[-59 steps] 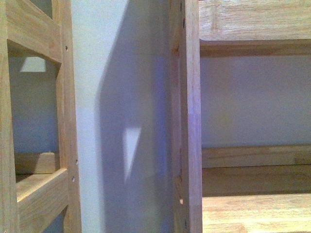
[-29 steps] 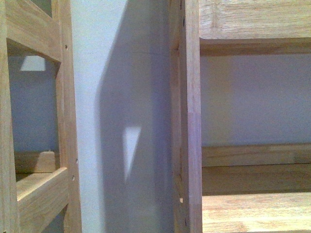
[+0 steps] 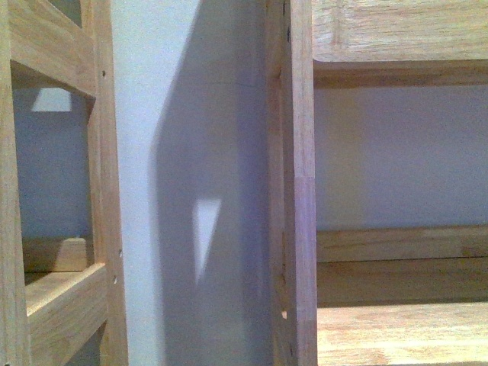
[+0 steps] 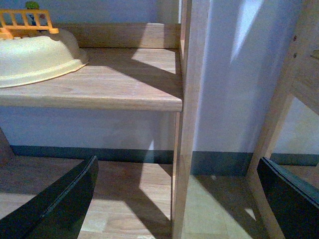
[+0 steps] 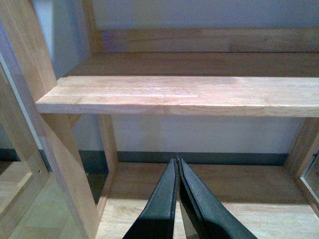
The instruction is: Put away toys
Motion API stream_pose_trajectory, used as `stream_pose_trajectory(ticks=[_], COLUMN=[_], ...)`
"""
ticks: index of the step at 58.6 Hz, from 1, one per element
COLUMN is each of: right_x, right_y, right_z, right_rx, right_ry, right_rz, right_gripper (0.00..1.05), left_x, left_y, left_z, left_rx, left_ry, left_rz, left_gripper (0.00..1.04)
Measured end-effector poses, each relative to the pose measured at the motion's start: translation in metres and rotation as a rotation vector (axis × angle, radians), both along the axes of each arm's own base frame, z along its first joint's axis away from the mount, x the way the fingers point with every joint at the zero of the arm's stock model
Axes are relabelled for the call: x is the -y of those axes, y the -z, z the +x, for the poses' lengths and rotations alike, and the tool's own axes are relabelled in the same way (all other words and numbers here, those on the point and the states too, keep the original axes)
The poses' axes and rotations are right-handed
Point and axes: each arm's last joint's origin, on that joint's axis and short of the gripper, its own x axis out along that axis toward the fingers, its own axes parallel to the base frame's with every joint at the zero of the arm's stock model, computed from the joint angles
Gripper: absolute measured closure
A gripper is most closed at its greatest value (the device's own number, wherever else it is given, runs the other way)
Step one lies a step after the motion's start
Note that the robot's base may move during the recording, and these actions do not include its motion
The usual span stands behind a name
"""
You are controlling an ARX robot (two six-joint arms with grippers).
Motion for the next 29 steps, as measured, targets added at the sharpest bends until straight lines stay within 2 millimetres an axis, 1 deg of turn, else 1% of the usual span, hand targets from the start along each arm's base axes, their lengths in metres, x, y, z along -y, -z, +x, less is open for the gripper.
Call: stream_pose_trajectory(ticks=[14,19,29], right_x=[0.000,0.000,0.000], right_y=[0.007,0.014,0.013], right_z=[0.000,0.000,-0.001], right_rx=[-0.001,0.004,0.010], right_ry=[0.000,0.000,0.000], right_rz=[0.000,0.000,0.000], right_gripper=[0.98,0.98,0.98], left_x=[0.000,0.000,0.000], left_y=[0.000,0.000,0.000], left_z=[0.000,0.000,0.000], left_rx=[0.000,0.000,0.000], left_ry=[0.000,0.000,0.000], left_rz=[0.000,0.000,0.000], left_gripper=[0.06,0.06,0.06])
